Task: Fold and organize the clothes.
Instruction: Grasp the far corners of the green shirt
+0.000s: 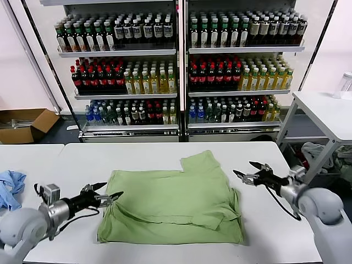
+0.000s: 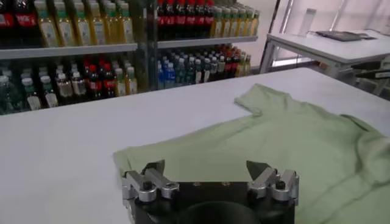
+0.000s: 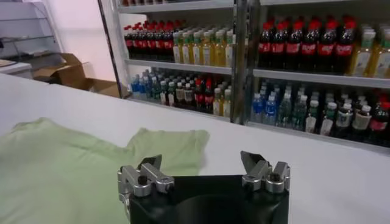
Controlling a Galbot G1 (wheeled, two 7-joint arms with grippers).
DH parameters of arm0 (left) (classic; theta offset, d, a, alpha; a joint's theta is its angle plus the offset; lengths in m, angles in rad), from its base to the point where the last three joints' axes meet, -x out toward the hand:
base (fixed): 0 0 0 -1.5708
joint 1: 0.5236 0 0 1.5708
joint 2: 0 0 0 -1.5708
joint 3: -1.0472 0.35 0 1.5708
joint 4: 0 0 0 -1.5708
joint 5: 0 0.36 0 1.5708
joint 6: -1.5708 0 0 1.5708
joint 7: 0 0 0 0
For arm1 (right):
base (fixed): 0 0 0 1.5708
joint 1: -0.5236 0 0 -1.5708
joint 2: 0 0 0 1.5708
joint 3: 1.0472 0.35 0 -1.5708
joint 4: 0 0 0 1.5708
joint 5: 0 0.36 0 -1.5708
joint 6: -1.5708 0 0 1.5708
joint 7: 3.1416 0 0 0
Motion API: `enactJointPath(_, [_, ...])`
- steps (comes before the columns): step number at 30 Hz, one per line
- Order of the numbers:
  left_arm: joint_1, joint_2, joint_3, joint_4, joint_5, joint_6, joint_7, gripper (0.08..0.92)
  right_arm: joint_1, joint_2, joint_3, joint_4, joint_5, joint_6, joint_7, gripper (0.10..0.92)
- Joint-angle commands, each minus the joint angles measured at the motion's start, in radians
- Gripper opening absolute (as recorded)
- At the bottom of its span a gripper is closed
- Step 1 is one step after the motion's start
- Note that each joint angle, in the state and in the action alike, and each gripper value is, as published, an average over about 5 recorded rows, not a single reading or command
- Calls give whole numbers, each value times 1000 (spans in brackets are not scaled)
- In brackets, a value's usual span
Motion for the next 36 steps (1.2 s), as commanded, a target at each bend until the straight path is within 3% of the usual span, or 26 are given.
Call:
enactJointPath(1, [-272, 41, 205, 247, -5, -10, 47, 823, 237, 52, -149, -211, -37, -4, -28, 823])
enactJointPath(21, [-558, -87, 441, 571, 56, -56, 66, 823, 420, 215, -296, -561, -185, 114, -51, 823])
enactJointPath(30, [-555, -101, 455, 564, 70, -51, 66, 823, 451, 256, -343, -620, -186, 109, -43, 820])
enactJointPath(36, [-525, -105, 444, 534, 75, -37, 65, 823, 444, 275, -355, -631, -194, 100, -28, 698])
